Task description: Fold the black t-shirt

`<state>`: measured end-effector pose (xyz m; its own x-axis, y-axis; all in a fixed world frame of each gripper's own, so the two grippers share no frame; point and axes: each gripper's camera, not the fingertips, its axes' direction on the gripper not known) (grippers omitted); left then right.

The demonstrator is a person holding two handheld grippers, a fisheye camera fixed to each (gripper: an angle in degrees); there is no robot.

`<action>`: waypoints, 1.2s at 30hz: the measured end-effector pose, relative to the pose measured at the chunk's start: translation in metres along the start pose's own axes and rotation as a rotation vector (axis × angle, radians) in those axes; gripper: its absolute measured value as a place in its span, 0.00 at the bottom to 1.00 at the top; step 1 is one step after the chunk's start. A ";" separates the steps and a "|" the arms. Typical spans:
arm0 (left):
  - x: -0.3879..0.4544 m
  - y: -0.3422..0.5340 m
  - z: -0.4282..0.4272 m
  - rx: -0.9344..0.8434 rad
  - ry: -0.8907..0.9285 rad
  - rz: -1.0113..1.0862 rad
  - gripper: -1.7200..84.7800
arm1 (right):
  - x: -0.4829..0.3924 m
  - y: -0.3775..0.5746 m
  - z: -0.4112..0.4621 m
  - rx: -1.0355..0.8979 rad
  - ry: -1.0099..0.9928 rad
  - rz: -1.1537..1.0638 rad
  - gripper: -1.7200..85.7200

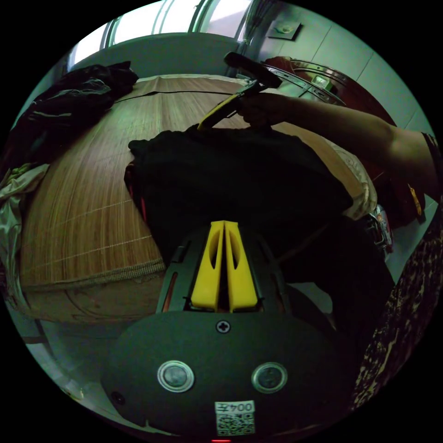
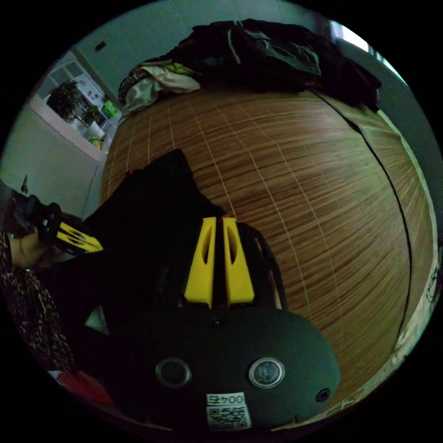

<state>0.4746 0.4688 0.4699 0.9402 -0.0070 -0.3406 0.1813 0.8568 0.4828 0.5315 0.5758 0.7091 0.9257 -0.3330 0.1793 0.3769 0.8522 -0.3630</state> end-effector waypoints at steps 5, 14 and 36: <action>0.004 -0.006 0.006 0.013 -0.012 -0.004 0.02 | 0.004 -0.012 0.002 0.012 0.089 0.102 0.06; 0.019 -0.031 -0.012 0.027 -0.047 0.028 0.02 | -0.014 0.015 -0.033 0.065 0.094 0.229 0.14; 0.030 -0.123 0.017 -0.009 -0.237 0.062 0.02 | -0.200 0.334 -0.054 0.105 0.433 0.640 0.02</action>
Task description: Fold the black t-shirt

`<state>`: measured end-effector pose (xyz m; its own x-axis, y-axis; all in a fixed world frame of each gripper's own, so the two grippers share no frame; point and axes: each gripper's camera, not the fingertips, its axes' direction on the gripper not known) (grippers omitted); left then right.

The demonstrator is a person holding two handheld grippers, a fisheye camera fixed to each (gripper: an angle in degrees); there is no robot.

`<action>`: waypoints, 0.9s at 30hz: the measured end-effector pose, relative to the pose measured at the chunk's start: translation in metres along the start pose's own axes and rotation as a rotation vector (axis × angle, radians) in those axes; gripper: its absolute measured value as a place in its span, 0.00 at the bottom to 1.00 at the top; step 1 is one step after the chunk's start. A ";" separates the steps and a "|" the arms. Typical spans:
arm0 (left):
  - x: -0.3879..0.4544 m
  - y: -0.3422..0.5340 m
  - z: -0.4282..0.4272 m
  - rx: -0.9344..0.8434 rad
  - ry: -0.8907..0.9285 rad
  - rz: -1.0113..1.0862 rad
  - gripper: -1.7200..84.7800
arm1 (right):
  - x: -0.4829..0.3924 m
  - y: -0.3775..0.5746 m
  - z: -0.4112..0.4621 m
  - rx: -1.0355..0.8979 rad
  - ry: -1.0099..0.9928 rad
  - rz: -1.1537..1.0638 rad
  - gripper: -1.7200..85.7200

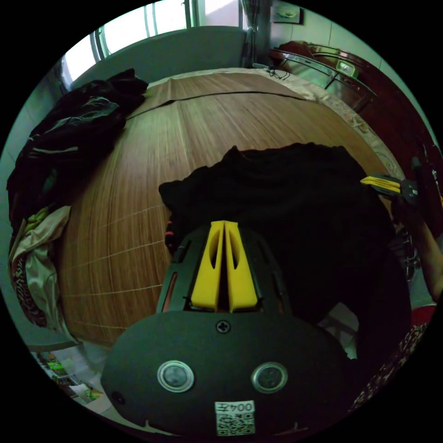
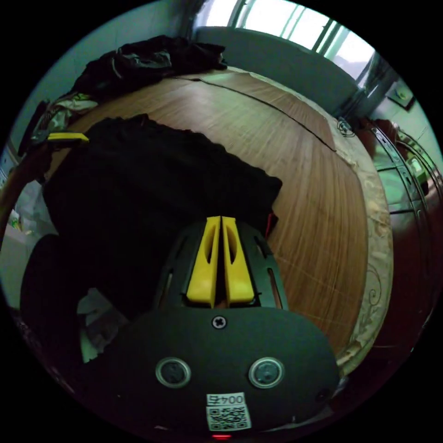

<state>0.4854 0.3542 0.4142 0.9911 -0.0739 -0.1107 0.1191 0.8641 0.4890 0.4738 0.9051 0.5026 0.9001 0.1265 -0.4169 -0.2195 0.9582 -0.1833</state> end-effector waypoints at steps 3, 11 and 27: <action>0.015 0.010 -0.012 -0.004 0.012 0.027 0.02 | 0.008 0.042 -0.023 0.010 0.003 0.037 0.01; 0.048 0.048 0.009 -0.053 -0.144 0.166 0.02 | -0.006 0.140 -0.015 -0.206 -0.025 -0.051 0.01; 0.004 0.075 -0.015 -0.082 0.079 -0.097 0.05 | 0.019 0.261 -0.023 -0.171 0.100 -0.079 0.04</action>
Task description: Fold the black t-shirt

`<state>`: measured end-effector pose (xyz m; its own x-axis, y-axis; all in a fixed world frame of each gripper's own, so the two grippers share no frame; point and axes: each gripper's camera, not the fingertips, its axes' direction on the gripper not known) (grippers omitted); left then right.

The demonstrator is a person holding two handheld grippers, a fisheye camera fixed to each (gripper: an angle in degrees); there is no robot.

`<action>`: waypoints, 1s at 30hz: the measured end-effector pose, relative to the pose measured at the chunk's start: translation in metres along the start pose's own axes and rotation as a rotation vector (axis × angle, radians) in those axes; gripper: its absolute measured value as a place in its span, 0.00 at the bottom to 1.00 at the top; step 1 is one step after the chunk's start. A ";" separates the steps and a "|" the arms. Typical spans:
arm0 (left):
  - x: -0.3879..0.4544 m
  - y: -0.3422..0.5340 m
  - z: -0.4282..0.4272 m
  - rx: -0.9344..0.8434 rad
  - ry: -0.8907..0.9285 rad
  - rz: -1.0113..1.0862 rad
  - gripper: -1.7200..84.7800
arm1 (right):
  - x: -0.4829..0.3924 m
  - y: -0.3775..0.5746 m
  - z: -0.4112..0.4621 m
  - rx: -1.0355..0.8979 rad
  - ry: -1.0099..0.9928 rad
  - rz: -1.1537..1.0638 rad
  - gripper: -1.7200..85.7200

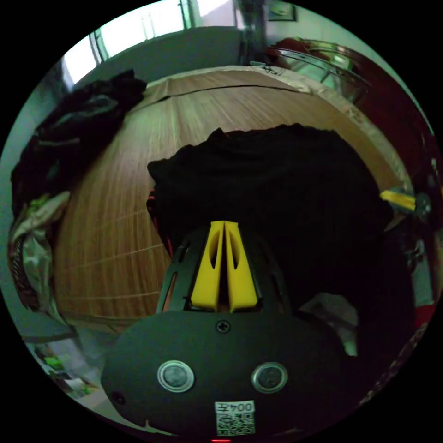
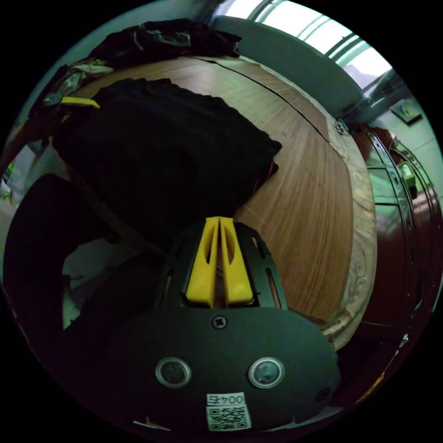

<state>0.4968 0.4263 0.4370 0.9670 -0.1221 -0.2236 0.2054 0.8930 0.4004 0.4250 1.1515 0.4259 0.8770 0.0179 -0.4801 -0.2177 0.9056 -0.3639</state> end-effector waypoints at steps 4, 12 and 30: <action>-0.007 0.026 -0.048 0.086 -0.029 -0.010 0.10 | 0.036 0.048 -0.019 0.078 -0.135 0.208 0.08; -0.018 0.127 -0.086 0.145 -0.016 -0.039 0.07 | 0.057 0.140 0.005 -0.056 -0.367 0.350 0.04; -0.044 0.203 -0.071 0.153 -0.003 -0.168 0.11 | 0.065 0.203 0.050 0.003 -0.377 0.432 0.11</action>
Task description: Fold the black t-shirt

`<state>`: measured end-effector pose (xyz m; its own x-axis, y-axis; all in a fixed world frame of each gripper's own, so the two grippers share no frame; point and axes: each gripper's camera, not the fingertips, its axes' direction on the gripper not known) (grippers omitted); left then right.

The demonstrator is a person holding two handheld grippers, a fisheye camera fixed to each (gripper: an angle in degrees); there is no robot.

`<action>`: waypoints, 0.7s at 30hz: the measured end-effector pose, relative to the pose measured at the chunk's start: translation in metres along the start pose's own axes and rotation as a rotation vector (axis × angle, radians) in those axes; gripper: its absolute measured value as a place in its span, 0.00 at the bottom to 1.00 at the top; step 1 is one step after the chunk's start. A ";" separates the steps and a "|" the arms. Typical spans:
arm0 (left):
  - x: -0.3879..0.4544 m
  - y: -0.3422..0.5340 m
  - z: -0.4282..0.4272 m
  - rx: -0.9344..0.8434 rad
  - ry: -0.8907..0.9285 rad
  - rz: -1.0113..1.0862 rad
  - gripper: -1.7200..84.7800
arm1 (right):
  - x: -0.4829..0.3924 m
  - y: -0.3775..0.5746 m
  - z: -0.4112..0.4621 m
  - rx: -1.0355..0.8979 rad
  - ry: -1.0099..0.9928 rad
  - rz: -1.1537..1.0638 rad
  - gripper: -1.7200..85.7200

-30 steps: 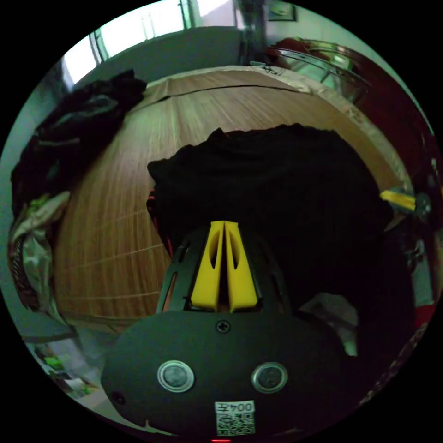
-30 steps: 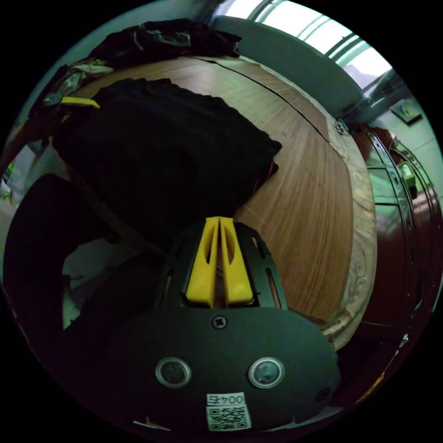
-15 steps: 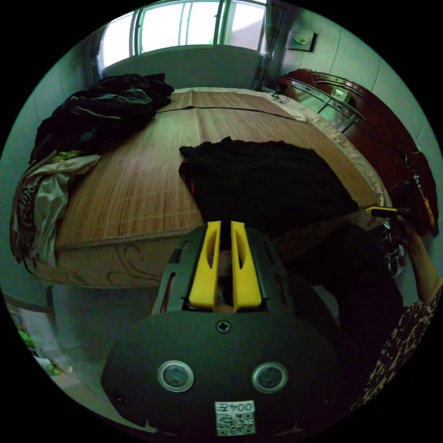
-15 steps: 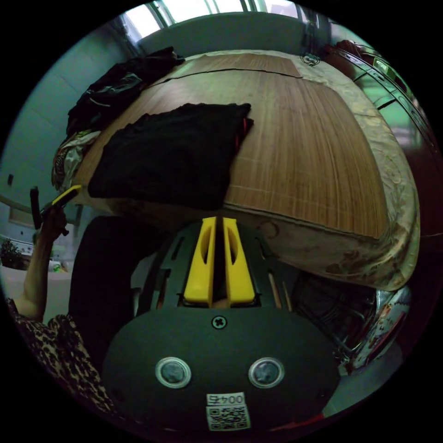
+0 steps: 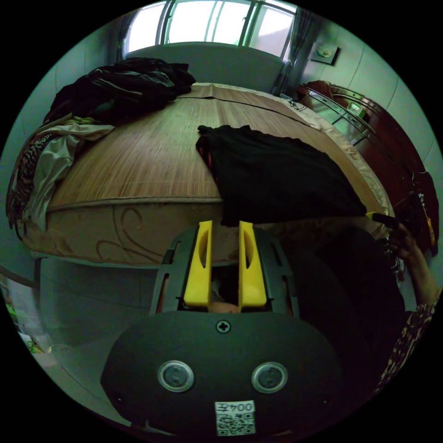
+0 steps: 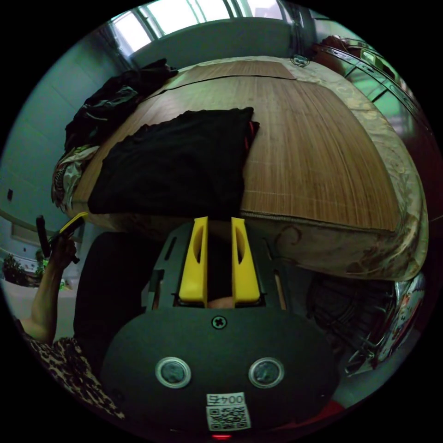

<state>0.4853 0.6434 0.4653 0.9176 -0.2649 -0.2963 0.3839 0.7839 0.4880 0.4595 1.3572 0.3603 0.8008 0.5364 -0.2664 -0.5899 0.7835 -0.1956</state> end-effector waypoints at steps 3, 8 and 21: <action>0.004 -0.002 0.007 -0.020 -0.006 0.038 0.11 | 0.004 0.001 0.003 0.014 0.025 -0.024 0.12; 0.006 -0.003 0.011 -0.027 0.029 0.054 0.10 | 0.018 -0.001 0.004 0.025 0.035 -0.031 0.12; 0.028 -0.008 0.014 -0.032 0.104 0.089 0.05 | 0.058 -0.012 0.008 0.024 0.038 -0.067 0.11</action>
<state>0.5091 0.6215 0.4648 0.9317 -0.1349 -0.3371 0.2961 0.8197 0.4904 0.5139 1.3808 0.3547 0.8336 0.4706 -0.2892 -0.5320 0.8249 -0.1912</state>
